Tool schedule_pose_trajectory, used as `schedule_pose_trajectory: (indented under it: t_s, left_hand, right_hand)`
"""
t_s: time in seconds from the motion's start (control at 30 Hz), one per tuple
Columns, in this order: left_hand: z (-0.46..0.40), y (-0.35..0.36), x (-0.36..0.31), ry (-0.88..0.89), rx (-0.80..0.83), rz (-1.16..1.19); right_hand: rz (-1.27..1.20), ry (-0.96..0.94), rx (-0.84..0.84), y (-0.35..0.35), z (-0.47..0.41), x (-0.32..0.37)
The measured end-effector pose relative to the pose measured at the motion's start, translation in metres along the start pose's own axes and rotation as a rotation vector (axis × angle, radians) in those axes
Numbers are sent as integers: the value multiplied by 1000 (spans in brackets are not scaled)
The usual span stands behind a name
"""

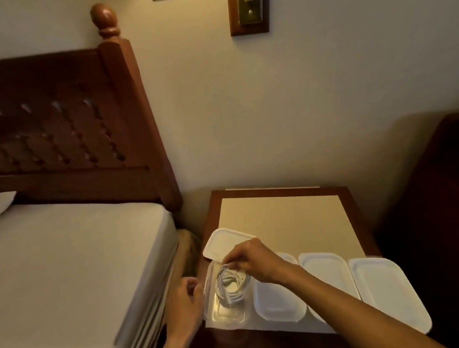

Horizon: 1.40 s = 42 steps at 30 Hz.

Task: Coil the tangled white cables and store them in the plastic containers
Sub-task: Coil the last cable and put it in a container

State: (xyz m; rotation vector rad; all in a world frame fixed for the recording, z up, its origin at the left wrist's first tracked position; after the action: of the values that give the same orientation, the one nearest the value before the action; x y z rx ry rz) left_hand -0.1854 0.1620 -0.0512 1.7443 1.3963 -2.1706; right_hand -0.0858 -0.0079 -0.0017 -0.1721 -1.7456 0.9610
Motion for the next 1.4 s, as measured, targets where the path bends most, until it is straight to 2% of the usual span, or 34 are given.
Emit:
schedule_pose_trajectory:
  t_s: [0.17,0.37,0.43,0.5,0.57,0.6,0.7,0.77,0.9,1.07,1.17,1.4]
  left_hand:
    - [4,8,19,54,76,-17]
    - [9,11,20,130,48,-1]
    - [8,14,24,120,35,0]
    - [8,16,29,114,20,7]
    - [7,16,31,108,6,18]
    - [8,16,31,108,3,23]
    - [7,16,30,117,9,32]
    - [6,16,31,124,11,46]
    - [4,17,32,126,15,77]
    - [4,19,34,99,22,78]
    - [3,19,36,94,22,59]
    - [1,19,29,81,-4,44]
  right_hand:
    - [127,-95,128,28,-8,-1]
    - [263,-136,189,54,-8,-18]
    - [270,-178,118,52,-8,-23]
    - [218,-195,-72,47,-13,-30]
    - [210,-126,-231,41,-26,-40]
    - [259,-79,-246,38,-35,-46]
    - [411,115,-48,28,-60,-61]
    - [442,176,54,23,-69,-68]
    - [494,176,71,22,-75,-76]
    - [436,211,55,26,-79,-86]
    - [382,239,-25,20,-80,-89]
    - [188,284,-376,-8,-59,-55]
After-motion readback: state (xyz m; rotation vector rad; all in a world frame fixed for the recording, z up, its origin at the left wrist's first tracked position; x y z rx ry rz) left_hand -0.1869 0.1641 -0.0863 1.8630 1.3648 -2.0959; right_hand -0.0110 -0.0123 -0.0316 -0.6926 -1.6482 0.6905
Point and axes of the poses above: each hand's wrist, its own z-axis away from the middle knuckle, its own y-axis out of the palm, x = y × z, the point moved 1 cm from there along -z, towards the middle knuckle, and after that the axes turned 11 degrees about -x, right-handed, at the moved point
